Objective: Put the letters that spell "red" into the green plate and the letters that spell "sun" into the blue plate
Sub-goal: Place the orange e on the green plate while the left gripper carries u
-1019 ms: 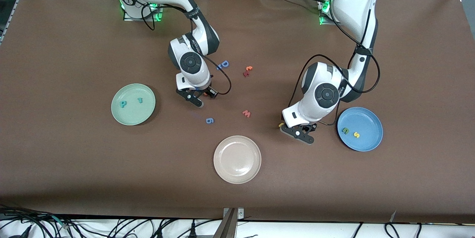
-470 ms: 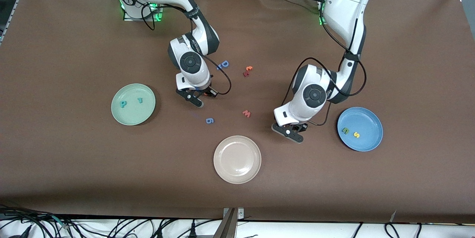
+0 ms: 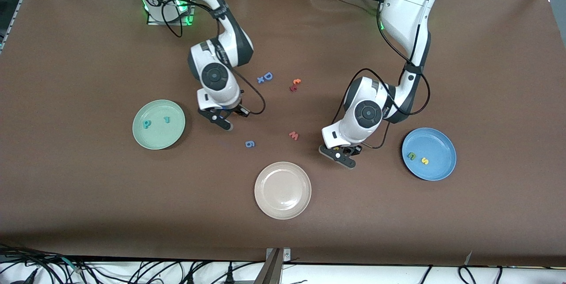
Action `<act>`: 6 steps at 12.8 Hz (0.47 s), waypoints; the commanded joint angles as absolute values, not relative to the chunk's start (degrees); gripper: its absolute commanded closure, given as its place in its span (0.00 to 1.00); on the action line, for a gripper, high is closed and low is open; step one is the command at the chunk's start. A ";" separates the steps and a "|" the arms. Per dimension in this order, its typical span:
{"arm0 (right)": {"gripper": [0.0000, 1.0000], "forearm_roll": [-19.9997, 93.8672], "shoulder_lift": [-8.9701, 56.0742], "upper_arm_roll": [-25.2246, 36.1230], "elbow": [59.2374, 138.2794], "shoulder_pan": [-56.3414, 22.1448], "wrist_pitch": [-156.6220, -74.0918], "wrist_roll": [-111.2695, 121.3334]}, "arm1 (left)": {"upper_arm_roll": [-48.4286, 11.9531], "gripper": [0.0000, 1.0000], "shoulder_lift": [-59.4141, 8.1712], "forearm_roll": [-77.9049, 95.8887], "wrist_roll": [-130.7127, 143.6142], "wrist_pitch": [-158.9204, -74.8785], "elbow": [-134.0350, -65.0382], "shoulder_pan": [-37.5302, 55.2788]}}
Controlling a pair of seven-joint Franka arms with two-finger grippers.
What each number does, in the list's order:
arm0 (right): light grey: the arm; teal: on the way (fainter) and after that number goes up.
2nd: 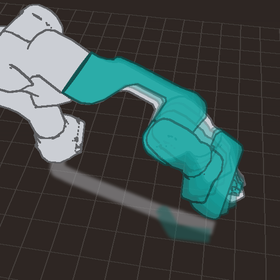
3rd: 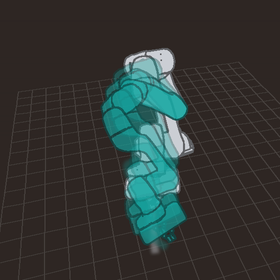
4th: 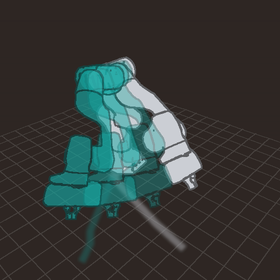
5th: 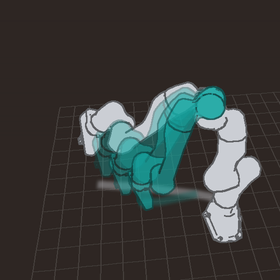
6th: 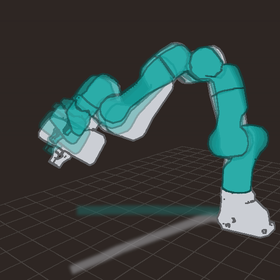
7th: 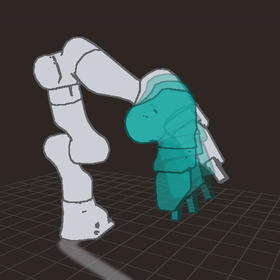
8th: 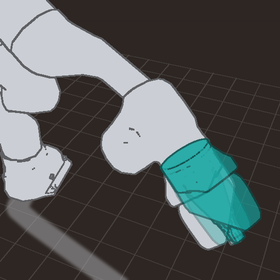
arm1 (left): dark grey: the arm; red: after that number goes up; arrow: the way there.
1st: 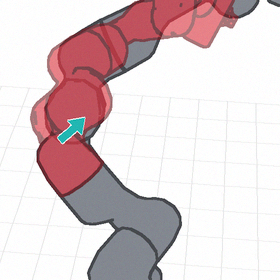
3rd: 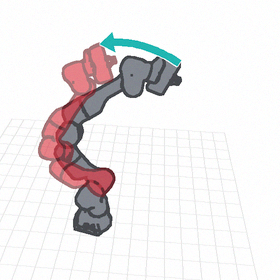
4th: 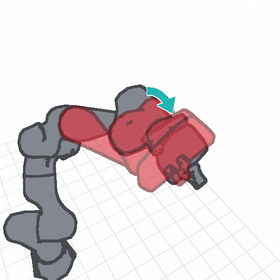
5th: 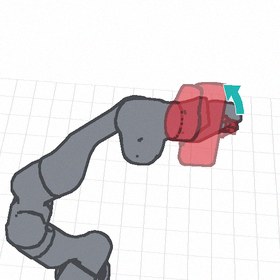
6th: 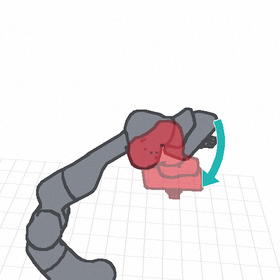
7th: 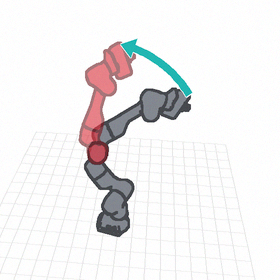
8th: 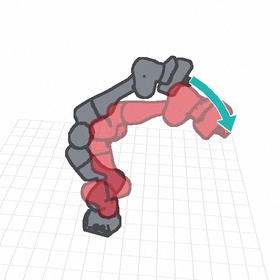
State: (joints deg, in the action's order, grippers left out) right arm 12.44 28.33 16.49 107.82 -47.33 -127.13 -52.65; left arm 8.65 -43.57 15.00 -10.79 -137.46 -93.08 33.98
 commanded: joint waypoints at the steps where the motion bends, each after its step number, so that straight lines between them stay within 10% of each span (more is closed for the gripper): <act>1: 0.91 12.30 22.60 22.47 109.16 -47.72 -119.47 -43.10 | 9.14 0.42 -44.74 15.82 -12.48 -137.72 -91.58 34.28; 6: 0.91 12.30 23.37 33.46 109.42 -47.20 -117.42 -25.63 | 9.14 0.43 -45.61 15.82 -12.48 -139.91 -91.58 34.37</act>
State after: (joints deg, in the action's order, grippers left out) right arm 12.41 22.68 30.38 108.48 -47.03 -117.03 -32.51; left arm 8.67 -44.18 15.00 -10.80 -138.33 -93.07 33.98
